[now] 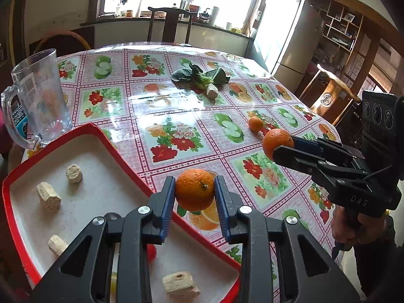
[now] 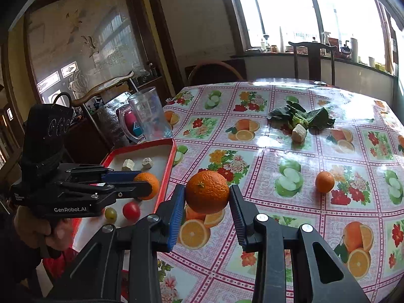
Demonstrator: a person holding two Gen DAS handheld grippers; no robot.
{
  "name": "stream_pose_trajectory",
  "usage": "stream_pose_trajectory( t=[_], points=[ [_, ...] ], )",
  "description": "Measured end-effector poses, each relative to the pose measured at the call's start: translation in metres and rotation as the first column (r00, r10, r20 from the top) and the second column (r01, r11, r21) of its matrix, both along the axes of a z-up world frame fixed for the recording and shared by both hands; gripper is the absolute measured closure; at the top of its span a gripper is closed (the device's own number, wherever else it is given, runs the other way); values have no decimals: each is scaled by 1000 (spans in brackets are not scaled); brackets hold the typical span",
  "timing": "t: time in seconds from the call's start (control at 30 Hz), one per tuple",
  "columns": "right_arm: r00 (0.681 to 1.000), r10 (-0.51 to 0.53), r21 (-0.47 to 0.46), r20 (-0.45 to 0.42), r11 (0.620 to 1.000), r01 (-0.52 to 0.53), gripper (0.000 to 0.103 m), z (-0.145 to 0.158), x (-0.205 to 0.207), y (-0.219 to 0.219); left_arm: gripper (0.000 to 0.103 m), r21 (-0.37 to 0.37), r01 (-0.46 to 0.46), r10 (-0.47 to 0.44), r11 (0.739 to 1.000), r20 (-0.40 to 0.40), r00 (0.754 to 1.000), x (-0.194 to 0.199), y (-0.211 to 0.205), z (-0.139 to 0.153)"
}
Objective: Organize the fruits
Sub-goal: 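Carry both oranges in the left and right tools over the tray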
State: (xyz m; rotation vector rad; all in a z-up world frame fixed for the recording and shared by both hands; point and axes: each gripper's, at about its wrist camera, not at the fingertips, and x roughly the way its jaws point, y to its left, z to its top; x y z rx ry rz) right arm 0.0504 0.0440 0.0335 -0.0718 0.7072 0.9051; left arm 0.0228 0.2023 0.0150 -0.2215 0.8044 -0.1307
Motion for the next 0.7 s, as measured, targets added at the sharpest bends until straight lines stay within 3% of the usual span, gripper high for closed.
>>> stream_pose_trajectory(
  t=[0.7],
  points=[
    [988, 144, 50, -49, 989, -142, 67, -6, -37, 46, 74, 10, -189, 189, 982, 29, 982, -76, 70, 8]
  ],
)
